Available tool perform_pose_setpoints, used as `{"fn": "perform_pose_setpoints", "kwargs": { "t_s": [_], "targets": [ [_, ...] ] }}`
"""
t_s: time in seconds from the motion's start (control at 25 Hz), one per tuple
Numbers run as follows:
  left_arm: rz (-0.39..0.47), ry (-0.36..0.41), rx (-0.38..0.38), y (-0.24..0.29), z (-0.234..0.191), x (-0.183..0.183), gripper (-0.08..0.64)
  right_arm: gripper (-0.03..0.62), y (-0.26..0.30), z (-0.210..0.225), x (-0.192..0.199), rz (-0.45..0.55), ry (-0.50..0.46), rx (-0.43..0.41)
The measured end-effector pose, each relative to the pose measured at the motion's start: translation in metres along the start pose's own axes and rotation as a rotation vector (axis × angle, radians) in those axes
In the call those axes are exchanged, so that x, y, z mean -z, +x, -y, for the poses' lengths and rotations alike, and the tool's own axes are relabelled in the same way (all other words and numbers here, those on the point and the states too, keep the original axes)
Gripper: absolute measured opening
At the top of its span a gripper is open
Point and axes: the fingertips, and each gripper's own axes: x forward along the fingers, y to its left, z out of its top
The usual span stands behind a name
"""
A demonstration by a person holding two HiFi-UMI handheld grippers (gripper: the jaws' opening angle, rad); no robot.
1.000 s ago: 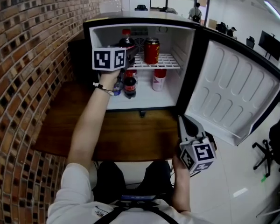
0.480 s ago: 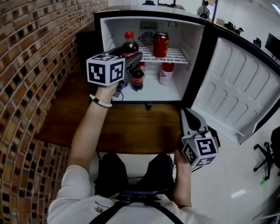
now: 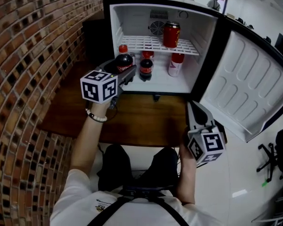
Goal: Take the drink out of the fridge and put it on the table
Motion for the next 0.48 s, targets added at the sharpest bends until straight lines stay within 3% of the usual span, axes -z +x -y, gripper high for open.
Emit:
{"fn": "perform_pose_setpoints", "kwargs": {
  "t_s": [0.48],
  "targets": [
    [-0.064,-0.033,-0.090,-0.042,-0.037,0.087,0.304,0.017,0.004,-0.009,0.002,-0.007,0.006,-0.021]
  ]
}}
